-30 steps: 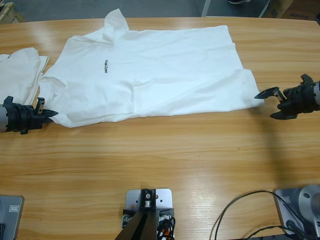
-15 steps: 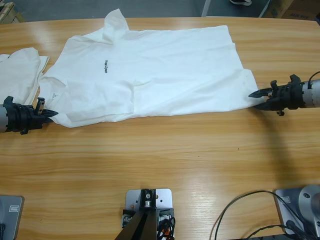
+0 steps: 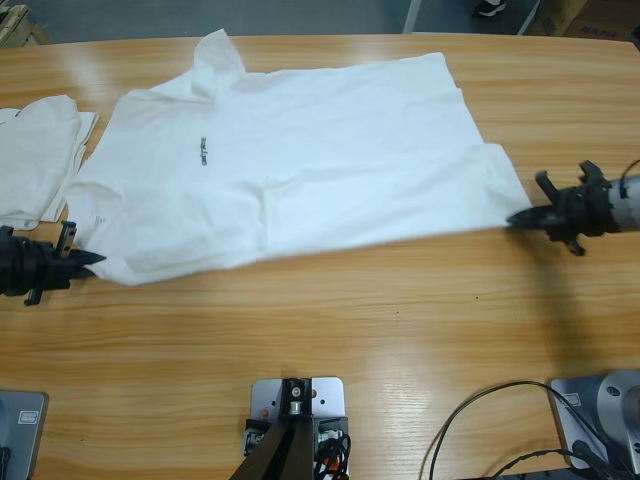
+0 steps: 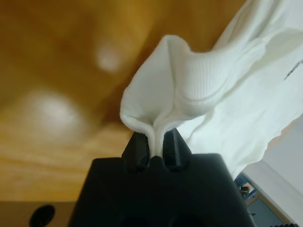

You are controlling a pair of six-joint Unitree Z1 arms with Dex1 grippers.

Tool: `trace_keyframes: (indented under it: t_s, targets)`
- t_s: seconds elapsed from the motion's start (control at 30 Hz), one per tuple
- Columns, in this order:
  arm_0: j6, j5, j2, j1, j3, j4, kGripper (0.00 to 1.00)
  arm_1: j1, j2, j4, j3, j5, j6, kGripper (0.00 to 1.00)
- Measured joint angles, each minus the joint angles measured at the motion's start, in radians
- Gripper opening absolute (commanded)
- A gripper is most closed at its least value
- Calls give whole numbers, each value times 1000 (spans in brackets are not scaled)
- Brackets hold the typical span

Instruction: Fold clothes

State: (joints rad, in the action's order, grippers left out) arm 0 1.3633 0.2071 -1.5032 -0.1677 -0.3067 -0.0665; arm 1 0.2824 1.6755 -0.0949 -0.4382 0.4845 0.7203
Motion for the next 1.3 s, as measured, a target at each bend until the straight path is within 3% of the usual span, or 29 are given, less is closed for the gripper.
trace_keyframes:
  t_s: [0.2,0.43,0.47,0.5,0.53,0.57,0.6,0.63,0.67,0.9,1.07,1.3]
  targets:
    - [34,7,95,-30,-1,139,0,8,-158,424,-79,-171,28,0]
    - [71,32,125,-44,-26,257,0,8,-187,645,-123,-284,178,0]
    - [72,40,126,-44,-26,262,0,8,-186,671,-135,-297,197,57]
    - [73,48,126,-44,-26,266,0,8,-183,690,-149,-302,210,178]
    - [74,54,126,-44,-26,268,136,8,-182,708,-161,-304,217,301]
    - [75,61,126,-44,-27,270,762,8,-181,728,-172,-305,220,410]
    - [76,66,126,-44,-28,274,967,8,-181,756,-189,-307,220,661]
    - [76,70,128,-44,-31,281,973,9,-181,784,-209,-310,220,849]
    - [76,73,132,-44,-36,294,973,11,-182,816,-228,-316,220,921]
    - [60,15,259,-44,-128,512,964,11,-216,1085,-382,-362,235,969]
    - [-8,-30,358,-44,-253,638,964,-65,-259,996,-399,-361,86,1000]
    - [-163,-80,369,-46,-504,781,946,-135,-235,893,-533,-239,-225,1000]
